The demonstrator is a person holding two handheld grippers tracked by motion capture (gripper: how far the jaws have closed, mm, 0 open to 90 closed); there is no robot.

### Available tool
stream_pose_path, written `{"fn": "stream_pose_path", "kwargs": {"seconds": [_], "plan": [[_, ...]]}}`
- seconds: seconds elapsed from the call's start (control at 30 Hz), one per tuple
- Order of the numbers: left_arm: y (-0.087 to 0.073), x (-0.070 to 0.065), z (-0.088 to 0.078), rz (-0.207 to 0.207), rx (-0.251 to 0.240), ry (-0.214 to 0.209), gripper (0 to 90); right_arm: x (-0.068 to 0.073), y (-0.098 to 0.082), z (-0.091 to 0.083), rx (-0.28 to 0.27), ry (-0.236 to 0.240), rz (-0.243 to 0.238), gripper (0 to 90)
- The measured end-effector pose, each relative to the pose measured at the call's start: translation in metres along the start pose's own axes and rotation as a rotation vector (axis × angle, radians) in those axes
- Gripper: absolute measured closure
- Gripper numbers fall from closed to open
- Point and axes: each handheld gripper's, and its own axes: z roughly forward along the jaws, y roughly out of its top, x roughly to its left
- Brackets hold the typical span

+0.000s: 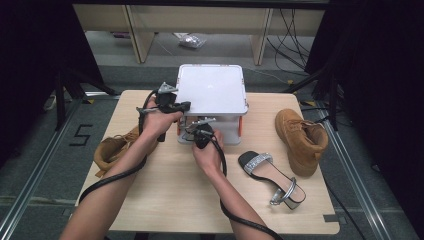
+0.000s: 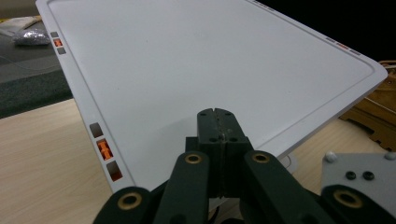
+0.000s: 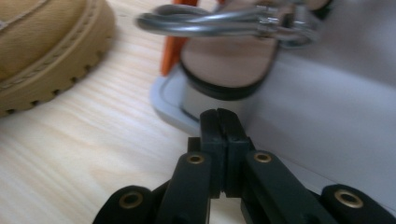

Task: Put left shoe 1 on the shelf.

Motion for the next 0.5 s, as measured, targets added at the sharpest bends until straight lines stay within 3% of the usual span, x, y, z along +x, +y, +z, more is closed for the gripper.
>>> {"fn": "stream_pose_path", "kwargs": {"seconds": [0.1,0.5], "plan": [[0.0,-0.0002,0.0001,0.001,0.0,0.002,89.8,-0.0044,-0.0004,0.0011,-0.005,-0.027,0.015,90.0],[0.0,0.0001,0.0,0.002,0.0,0.0,89.8,0.0019,0.0042,0.0087,-0.022,-0.036,-0.016,90.0]]}}
